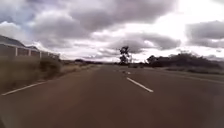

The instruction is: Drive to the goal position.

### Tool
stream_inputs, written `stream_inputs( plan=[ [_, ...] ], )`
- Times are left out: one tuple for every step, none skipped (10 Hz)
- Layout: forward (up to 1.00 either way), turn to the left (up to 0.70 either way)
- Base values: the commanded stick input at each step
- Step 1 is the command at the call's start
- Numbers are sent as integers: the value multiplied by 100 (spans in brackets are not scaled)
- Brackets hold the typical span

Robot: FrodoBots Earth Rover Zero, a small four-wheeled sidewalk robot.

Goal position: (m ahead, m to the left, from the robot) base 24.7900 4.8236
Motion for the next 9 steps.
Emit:
stream_inputs(
  plan=[
    [70,3],
    [70,3],
    [70,3],
    [70,3],
    [70,3],
    [70,3],
    [70,3],
    [70,3],
    [70,3]
  ],
)
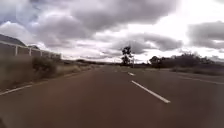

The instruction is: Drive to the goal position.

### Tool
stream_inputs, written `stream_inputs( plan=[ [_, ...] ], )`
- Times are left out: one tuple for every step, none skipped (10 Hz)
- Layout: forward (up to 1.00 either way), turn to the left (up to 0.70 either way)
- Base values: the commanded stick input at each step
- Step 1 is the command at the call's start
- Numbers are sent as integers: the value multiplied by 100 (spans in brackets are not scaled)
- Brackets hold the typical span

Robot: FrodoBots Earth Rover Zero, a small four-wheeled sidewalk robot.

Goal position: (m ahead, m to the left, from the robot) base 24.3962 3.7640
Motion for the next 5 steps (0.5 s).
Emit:
stream_inputs(
  plan=[
    [70,3],
    [70,3],
    [70,3],
    [70,3],
    [70,3]
  ],
)
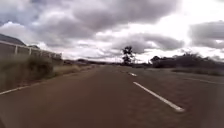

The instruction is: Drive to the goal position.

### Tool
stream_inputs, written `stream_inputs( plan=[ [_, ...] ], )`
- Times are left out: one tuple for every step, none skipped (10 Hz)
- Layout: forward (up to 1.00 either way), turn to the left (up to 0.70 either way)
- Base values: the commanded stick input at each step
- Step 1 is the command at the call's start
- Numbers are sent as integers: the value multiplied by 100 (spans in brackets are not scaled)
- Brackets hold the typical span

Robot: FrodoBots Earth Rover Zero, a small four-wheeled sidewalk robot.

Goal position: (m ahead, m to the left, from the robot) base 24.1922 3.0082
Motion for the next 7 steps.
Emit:
stream_inputs(
  plan=[
    [70,3],
    [70,3],
    [70,3],
    [70,3],
    [70,3],
    [70,3],
    [70,3]
  ],
)
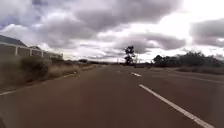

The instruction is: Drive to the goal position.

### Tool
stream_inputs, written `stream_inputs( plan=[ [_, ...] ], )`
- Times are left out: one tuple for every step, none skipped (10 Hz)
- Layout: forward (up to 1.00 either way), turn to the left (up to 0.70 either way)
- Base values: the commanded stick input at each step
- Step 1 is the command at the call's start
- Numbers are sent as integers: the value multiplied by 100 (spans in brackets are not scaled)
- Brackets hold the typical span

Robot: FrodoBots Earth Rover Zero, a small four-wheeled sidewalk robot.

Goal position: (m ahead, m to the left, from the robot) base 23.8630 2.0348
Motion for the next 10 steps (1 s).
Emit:
stream_inputs(
  plan=[
    [70,3],
    [70,3],
    [70,3],
    [70,3],
    [70,3],
    [70,3],
    [70,3],
    [70,3],
    [70,8],
    [70,26]
  ],
)
